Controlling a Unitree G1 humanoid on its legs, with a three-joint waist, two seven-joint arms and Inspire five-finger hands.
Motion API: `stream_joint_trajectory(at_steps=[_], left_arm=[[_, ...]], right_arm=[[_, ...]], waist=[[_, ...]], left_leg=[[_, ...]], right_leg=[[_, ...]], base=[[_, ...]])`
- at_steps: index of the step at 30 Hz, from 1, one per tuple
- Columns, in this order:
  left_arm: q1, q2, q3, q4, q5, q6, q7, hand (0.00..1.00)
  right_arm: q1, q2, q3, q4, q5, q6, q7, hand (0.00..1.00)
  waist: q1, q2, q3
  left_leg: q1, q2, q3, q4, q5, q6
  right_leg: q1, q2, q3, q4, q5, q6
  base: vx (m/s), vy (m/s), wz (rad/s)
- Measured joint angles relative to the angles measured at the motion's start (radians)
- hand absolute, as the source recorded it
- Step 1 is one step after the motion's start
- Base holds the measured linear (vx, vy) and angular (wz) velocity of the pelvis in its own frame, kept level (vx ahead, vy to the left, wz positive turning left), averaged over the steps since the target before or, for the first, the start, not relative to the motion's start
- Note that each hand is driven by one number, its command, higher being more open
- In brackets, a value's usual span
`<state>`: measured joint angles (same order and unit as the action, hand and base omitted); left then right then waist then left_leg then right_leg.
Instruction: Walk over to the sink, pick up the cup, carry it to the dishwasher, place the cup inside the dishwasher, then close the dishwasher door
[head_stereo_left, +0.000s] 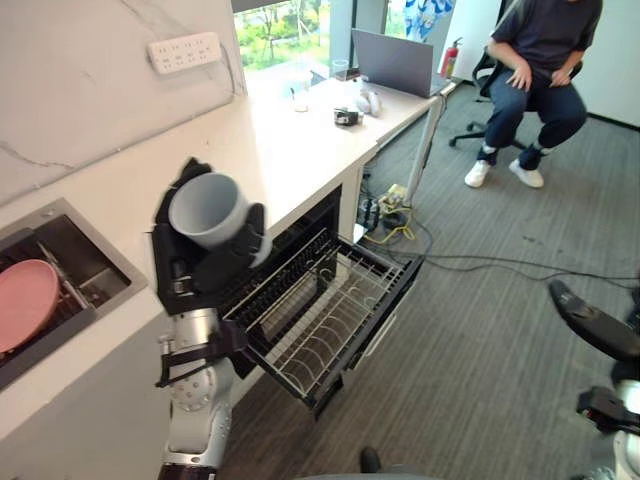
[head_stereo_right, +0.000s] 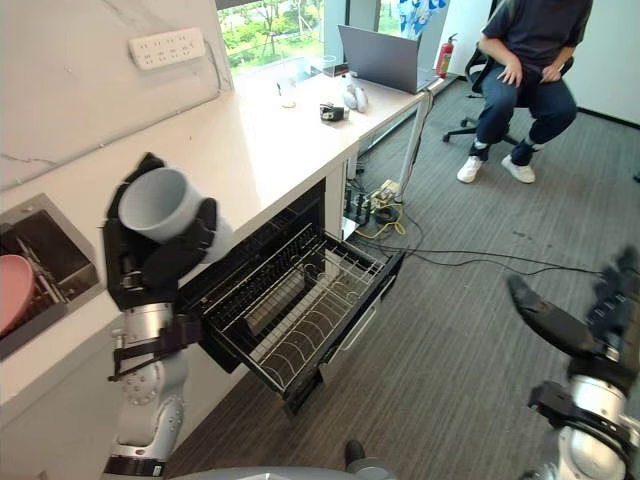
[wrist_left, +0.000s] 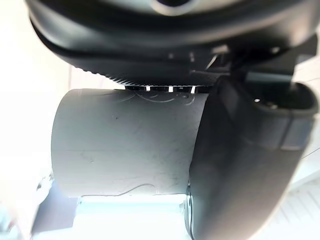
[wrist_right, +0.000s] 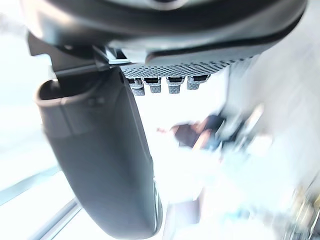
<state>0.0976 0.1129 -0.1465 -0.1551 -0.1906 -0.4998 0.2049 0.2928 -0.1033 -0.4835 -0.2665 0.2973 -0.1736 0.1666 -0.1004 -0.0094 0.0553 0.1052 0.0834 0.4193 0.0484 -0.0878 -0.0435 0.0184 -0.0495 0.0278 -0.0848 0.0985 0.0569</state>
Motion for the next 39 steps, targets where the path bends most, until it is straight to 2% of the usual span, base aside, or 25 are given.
stream_joint_trajectory(at_steps=[1, 2, 5, 9, 13, 20, 27, 39], left_arm=[[-0.001, -0.006, -0.013, 0.003, 0.016, 0.005, 0.000, 0.00], [-0.008, -0.021, -0.045, 0.010, 0.055, 0.018, -0.007, 0.00], [-0.014, -0.036, -0.078, 0.014, 0.105, 0.023, -0.006, 0.00], [-0.024, -0.037, -0.100, 0.058, 0.158, 0.026, 0.013, 0.00], [-0.024, -0.035, -0.125, 0.103, 0.220, 0.041, 0.038, 0.00], [-0.027, -0.026, -0.192, 0.115, 0.344, 0.046, 0.060, 0.00], [-0.035, -0.014, -0.204, 0.128, 0.405, 0.054, 0.080, 0.00], [-0.053, -0.007, -0.234, 0.134, 0.466, 0.072, 0.096, 0.00]], right_arm=[[-0.010, 0.006, 0.038, 0.007, 0.008, 0.000, 0.023, 1.00], [-0.025, 0.033, 0.138, 0.028, 0.024, 0.002, 0.081, 1.00], [-0.029, 0.051, 0.255, 0.030, 0.038, 0.016, 0.146, 1.00], [-0.059, 0.051, 0.301, 0.000, 0.089, 0.023, 0.199, 1.00], [-0.067, 0.042, 0.323, -0.057, 0.139, 0.043, 0.206, 1.00], [-0.102, 0.002, 0.432, -0.076, 0.160, 0.055, 0.204, 1.00], [-0.136, -0.008, 0.453, -0.120, 0.223, 0.072, 0.205, 1.00], [-0.148, -0.040, 0.529, -0.136, 0.144, 0.156, 0.202, 1.00]], waist=[[0.002, 0.002, 0.000], [0.014, 0.011, 0.001], [0.039, 0.020, -0.001], [0.050, 0.021, -0.002], [0.051, 0.020, -0.002], [0.058, 0.021, -0.016], [0.060, 0.020, -0.025], [0.061, 0.020, -0.026]], left_leg=[[0.000, -0.001, 0.000, 0.000, 0.000, 0.000], [-0.001, -0.003, -0.002, -0.002, 0.000, 0.000], [-0.001, -0.004, -0.008, -0.002, 0.000, 0.001], [0.002, -0.006, -0.011, -0.002, 0.000, 0.002], [0.004, -0.009, -0.009, -0.002, 0.000, 0.002], [0.005, -0.010, -0.006, -0.002, 0.000, 0.003], [0.005, -0.012, -0.004, -0.001, -0.001, 0.005], [0.001, -0.013, 0.001, 0.001, -0.001, 0.006]], right_leg=[[0.000, -0.001, 0.000, 0.000, 0.000, 0.001], [0.000, -0.003, -0.001, 0.000, 0.001, 0.002], [0.004, -0.003, -0.005, 0.000, 0.001, 0.002], [0.010, -0.005, -0.008, 0.000, 0.001, 0.003], [0.010, -0.007, -0.005, 0.000, 0.002, 0.006], [0.006, -0.007, 0.000, -0.004, 0.004, 0.008], [0.004, -0.009, 0.003, -0.005, 0.006, 0.010], [-0.002, -0.009, 0.012, -0.005, 0.011, 0.012]], base=[[-0.03, -0.028, 0.03], [0.00, 0.000, 0.00], [-0.02, -0.024, 0.05], [-0.03, -0.025, 0.02], [-0.05, -0.031, -0.02], [-0.04, -0.037, -0.02], [-0.02, -0.020, -0.01], [0.00, 0.000, -0.01]])
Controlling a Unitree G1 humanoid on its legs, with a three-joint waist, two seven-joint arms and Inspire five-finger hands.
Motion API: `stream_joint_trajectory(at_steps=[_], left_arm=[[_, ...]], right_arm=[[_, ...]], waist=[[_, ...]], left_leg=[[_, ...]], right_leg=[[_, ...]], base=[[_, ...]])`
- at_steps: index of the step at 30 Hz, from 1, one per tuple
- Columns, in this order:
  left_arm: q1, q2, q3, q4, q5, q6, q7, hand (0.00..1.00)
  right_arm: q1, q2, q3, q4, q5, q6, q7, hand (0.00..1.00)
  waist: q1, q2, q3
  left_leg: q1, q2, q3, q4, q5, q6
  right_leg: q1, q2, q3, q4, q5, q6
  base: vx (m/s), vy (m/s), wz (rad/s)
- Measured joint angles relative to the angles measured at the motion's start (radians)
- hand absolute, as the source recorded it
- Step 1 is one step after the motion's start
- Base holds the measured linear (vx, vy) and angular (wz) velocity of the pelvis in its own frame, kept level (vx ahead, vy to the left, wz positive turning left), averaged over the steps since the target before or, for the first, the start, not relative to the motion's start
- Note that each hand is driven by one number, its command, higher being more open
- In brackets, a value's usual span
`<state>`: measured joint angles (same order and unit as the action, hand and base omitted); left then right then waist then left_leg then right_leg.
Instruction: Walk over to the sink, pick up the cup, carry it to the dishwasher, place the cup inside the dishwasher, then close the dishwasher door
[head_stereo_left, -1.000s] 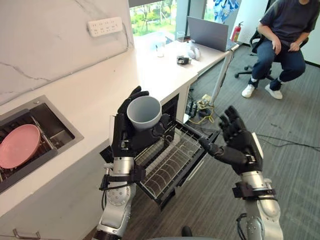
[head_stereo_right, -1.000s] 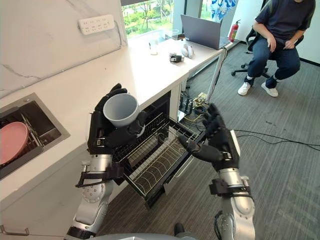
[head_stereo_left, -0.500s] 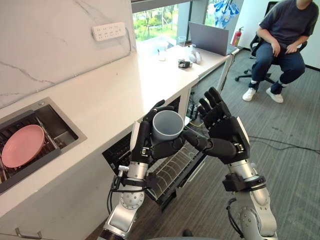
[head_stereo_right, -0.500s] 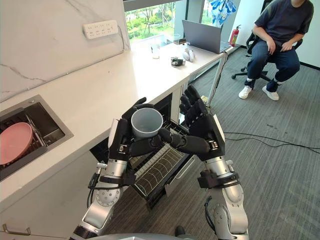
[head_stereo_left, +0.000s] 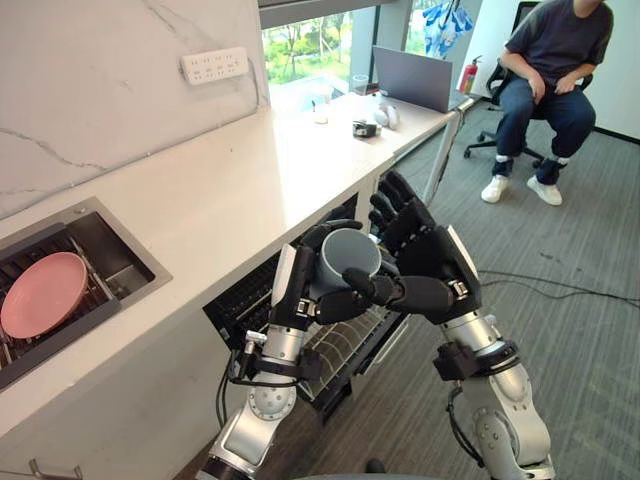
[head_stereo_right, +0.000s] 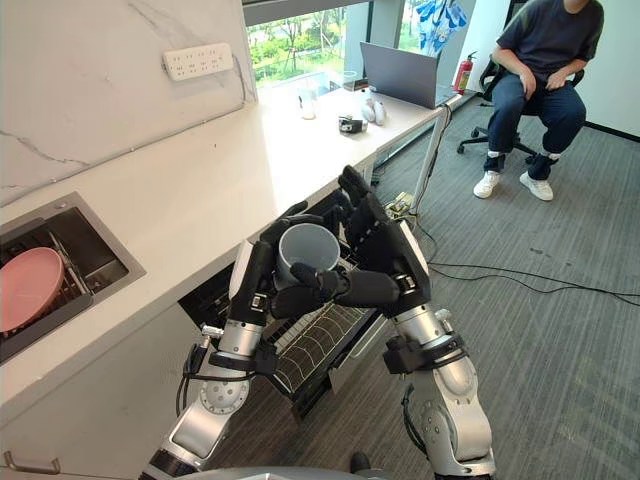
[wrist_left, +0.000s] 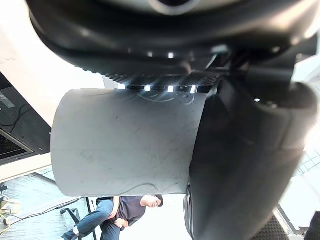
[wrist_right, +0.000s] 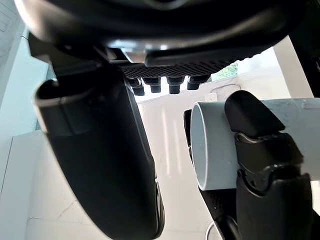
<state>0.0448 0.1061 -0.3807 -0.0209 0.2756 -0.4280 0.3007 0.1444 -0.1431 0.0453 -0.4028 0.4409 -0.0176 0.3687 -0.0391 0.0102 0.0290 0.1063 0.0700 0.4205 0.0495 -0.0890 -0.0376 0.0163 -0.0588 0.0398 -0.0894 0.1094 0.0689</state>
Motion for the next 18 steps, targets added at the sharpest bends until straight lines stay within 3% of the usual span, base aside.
stream_joint_trajectory(at_steps=[4, 18], left_arm=[[-0.008, 0.004, 0.000, 0.000, 0.000, 0.009, -0.013, 0.00], [-0.016, 0.030, 0.003, 0.000, -0.001, 0.015, -0.039, 0.00]], right_arm=[[-0.012, -0.018, 0.013, 0.000, -0.015, 0.037, 0.010, 1.00], [-0.018, -0.037, 0.045, 0.008, -0.245, 0.076, -0.049, 1.00]], waist=[[0.000, 0.000, 0.000], [0.000, -0.001, -0.002]], left_leg=[[-0.002, 0.000, 0.000, 0.003, -0.001, 0.001], [-0.003, -0.001, 0.000, 0.006, -0.001, 0.002]], right_leg=[[0.000, -0.001, 0.000, 0.000, 0.001, 0.001], [-0.001, -0.002, 0.001, 0.000, 0.003, 0.001]], base=[[0.00, 0.000, 0.00], [0.00, 0.000, 0.00]])
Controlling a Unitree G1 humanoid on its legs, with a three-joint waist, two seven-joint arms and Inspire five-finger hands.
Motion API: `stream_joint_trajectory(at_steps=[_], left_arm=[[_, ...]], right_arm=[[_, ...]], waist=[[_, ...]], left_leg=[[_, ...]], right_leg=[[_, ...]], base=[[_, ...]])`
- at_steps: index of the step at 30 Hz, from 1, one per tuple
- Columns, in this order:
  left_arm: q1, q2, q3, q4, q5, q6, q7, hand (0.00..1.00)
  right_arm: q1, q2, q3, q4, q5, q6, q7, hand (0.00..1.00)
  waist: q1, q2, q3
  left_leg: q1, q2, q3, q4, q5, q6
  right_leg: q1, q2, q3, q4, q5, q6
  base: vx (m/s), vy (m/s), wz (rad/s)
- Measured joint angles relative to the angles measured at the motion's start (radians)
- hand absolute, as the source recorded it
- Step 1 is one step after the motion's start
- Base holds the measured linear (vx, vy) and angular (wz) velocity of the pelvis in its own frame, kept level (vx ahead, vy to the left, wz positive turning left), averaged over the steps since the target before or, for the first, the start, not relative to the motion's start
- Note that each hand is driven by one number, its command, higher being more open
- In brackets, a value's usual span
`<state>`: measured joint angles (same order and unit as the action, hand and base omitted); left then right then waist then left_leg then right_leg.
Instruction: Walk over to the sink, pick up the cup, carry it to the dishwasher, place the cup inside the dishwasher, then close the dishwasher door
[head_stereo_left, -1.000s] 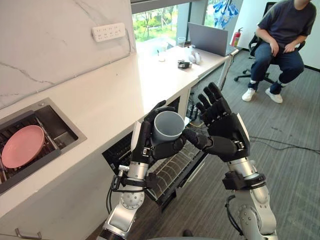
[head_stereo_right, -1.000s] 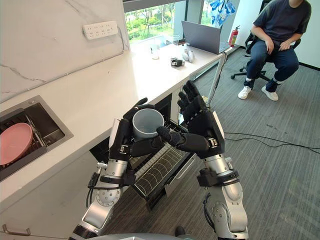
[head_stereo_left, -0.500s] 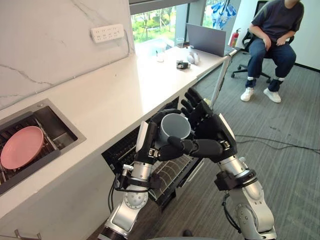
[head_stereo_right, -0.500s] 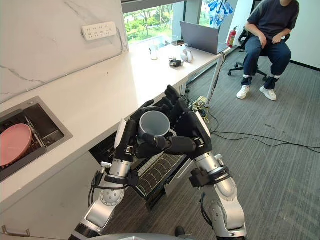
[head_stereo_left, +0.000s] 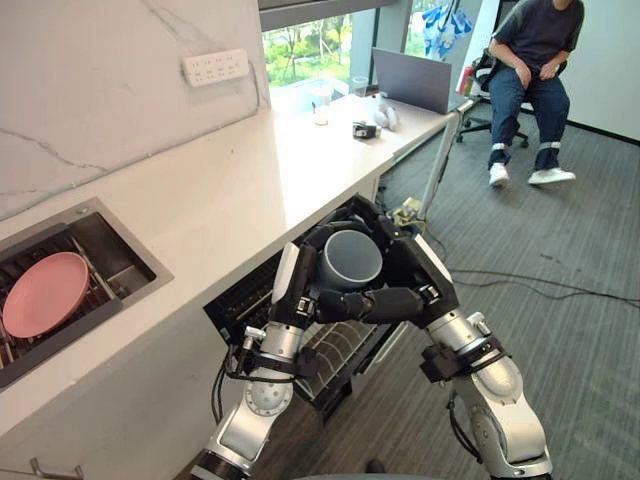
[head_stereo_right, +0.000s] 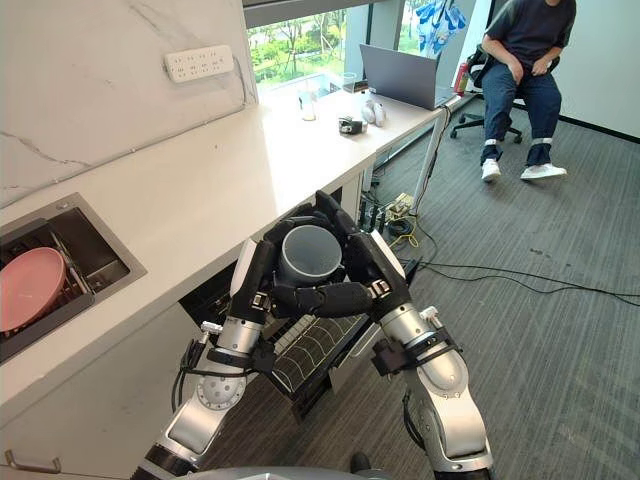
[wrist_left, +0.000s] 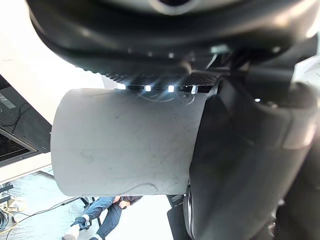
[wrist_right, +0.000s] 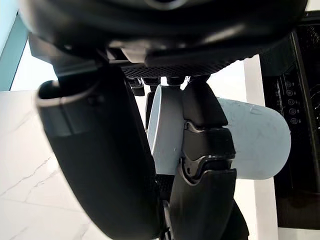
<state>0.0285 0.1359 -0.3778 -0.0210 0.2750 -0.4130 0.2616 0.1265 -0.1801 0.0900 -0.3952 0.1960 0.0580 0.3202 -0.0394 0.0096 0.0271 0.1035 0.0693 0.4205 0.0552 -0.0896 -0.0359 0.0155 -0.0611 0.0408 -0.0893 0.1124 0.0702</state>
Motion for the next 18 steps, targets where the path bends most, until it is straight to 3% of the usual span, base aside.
stream_joint_trajectory(at_steps=[12, 18], left_arm=[[0.000, 0.001, 0.007, -0.007, 0.002, 0.017, -0.001, 0.00], [0.000, 0.000, 0.010, -0.021, -0.001, 0.016, -0.018, 0.00]], right_arm=[[0.000, 0.011, 0.008, 0.001, -0.020, 0.040, -0.035, 1.00], [0.000, 0.022, 0.007, 0.020, 0.062, 0.074, -0.038, 1.00]], waist=[[0.000, 0.000, -0.001], [0.000, 0.000, -0.001]], left_leg=[[0.000, 0.000, 0.001, 0.002, -0.001, 0.001], [-0.001, 0.000, 0.001, 0.003, -0.001, 0.001]], right_leg=[[0.000, 0.000, 0.001, 0.001, 0.001, 0.000], [0.000, 0.000, 0.001, 0.002, 0.001, 0.000]], base=[[0.00, 0.000, 0.00], [0.00, 0.000, 0.00]])
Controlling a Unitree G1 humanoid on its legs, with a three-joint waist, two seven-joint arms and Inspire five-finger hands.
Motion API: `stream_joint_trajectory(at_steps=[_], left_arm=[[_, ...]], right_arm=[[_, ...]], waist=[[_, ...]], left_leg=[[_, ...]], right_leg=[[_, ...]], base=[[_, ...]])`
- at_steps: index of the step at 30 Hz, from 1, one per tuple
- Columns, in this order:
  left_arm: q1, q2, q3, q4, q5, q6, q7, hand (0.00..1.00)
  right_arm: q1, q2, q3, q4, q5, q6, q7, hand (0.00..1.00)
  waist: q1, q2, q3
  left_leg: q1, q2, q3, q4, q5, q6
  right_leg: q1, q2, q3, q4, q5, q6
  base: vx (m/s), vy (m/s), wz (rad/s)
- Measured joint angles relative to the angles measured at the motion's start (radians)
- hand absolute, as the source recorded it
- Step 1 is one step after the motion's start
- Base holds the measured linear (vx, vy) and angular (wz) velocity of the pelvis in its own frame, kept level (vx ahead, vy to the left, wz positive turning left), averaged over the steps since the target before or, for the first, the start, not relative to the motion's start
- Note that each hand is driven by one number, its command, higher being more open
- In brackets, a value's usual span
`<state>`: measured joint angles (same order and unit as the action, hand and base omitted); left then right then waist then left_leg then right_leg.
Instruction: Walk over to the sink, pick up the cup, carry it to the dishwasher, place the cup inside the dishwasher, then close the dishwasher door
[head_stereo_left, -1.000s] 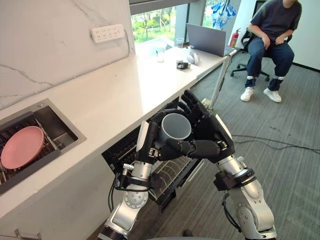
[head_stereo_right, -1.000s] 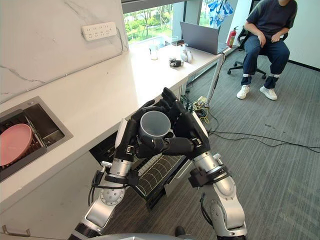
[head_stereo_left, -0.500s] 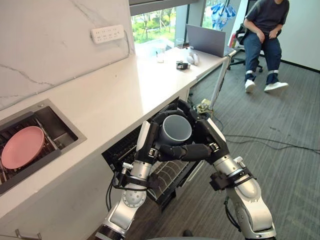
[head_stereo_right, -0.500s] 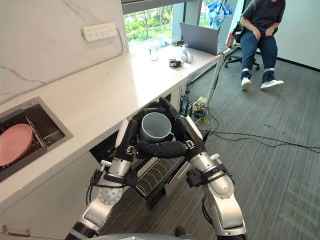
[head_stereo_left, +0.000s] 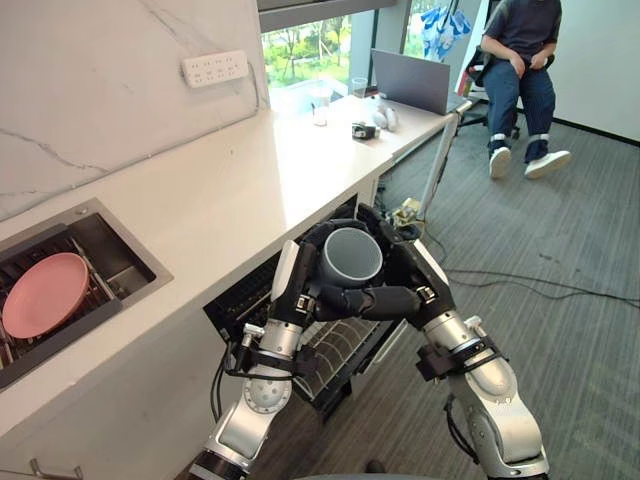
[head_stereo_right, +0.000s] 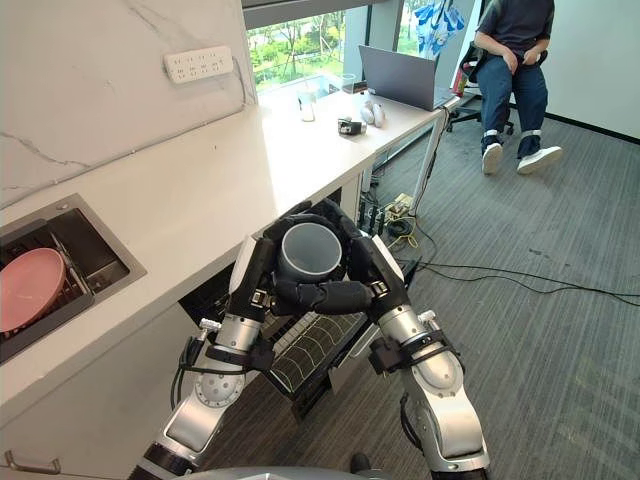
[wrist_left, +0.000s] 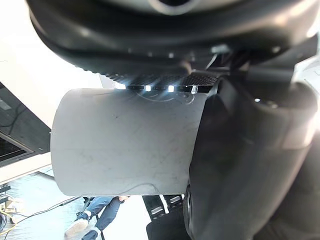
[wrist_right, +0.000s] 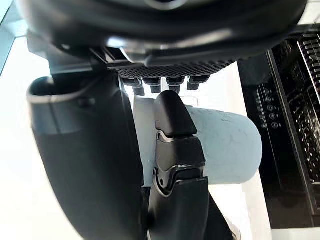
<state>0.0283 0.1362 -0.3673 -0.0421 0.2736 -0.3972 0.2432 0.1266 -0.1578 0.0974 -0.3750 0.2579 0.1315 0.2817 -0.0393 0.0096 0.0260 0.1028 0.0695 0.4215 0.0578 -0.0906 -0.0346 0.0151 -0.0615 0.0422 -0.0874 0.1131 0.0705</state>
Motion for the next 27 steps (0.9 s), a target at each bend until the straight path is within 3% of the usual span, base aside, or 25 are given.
stream_joint_trajectory(at_steps=[9, 27], left_arm=[[0.000, 0.000, 0.005, 0.000, -0.011, -0.033, -0.031, 0.00], [0.000, 0.002, 0.000, 0.000, -0.070, -0.048, -0.105, 0.00]], right_arm=[[0.000, 0.012, -0.002, 0.029, 0.103, 0.043, 0.016, 1.00], [-0.001, 0.009, -0.004, 0.042, 0.154, 0.052, 0.018, 1.00]], waist=[[0.000, -0.001, 0.000], [0.000, -0.009, -0.020]], left_leg=[[-0.002, 0.000, -0.001, 0.001, 0.000, 0.000], [-0.011, -0.001, -0.008, 0.005, 0.000, 0.001]], right_leg=[[-0.001, -0.001, -0.002, 0.001, 0.000, 0.000], [-0.002, -0.004, -0.009, 0.002, 0.000, 0.001]], base=[[0.00, 0.000, 0.00], [0.00, 0.000, 0.00]])
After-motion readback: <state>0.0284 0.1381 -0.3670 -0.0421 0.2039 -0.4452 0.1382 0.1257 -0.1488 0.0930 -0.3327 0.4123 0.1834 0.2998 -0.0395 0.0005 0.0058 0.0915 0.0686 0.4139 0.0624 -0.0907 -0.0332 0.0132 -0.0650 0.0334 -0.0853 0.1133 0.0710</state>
